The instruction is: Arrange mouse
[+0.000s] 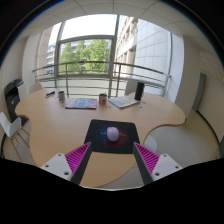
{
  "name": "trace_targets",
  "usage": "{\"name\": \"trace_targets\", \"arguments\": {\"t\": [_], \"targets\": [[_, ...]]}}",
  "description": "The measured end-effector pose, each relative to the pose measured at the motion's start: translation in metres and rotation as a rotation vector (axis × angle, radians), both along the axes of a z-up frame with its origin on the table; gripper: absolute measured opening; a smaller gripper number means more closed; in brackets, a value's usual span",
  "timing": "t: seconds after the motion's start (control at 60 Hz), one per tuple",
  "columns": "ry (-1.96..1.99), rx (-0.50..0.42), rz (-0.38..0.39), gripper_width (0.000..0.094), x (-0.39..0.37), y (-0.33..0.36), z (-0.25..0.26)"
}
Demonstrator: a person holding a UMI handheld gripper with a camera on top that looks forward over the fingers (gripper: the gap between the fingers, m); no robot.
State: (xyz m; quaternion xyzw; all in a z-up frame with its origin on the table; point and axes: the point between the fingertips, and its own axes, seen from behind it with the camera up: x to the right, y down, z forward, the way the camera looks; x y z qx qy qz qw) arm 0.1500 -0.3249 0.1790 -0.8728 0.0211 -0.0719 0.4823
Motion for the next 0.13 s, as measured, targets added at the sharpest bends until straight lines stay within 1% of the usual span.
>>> {"name": "trace_targets", "arguments": {"t": [0.133], "targets": [[-0.022, 0.004, 0.004, 0.0845, 0.0001, -0.0087, 0.004]]}}
